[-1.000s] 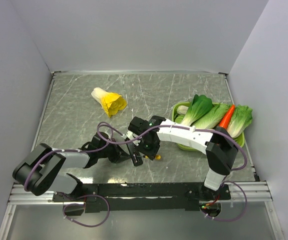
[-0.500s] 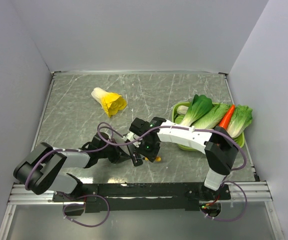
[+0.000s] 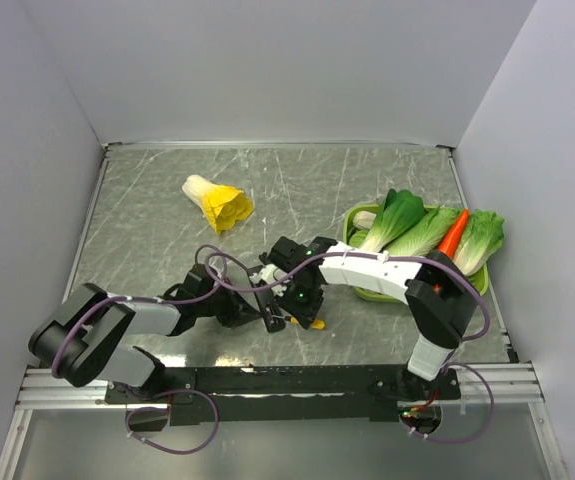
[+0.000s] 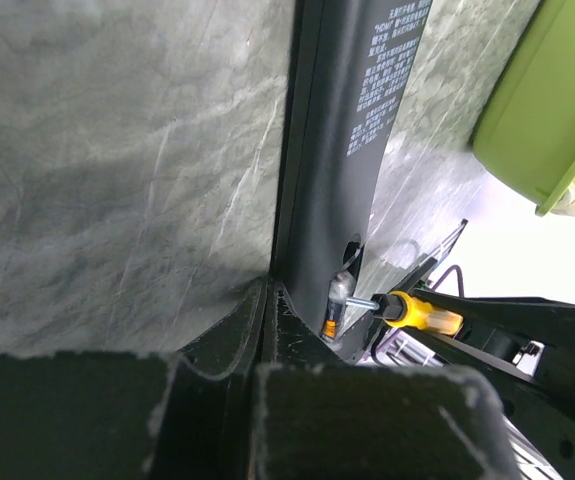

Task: Unload the batteries from the remote control

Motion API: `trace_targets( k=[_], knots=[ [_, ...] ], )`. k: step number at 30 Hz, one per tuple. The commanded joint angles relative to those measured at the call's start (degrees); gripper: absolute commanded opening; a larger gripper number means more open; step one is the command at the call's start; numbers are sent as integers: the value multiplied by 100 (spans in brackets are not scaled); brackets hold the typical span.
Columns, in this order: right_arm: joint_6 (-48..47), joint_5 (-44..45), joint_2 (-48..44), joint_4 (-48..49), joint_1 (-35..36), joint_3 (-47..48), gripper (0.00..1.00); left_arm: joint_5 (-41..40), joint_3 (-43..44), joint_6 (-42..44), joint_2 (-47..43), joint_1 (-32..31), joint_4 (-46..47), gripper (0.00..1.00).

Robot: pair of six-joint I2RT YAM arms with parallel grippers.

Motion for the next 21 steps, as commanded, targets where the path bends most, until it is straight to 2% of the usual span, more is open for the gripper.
trace_targets(
  k=[1,21],
  knots=[
    [-120,-255,-336,593,-137,-185,0,66,99,1,123,-40,281,1],
    [30,-607,-714,462,-190,-97,0,22,451,89,140,-49,-114,1]
  ],
)
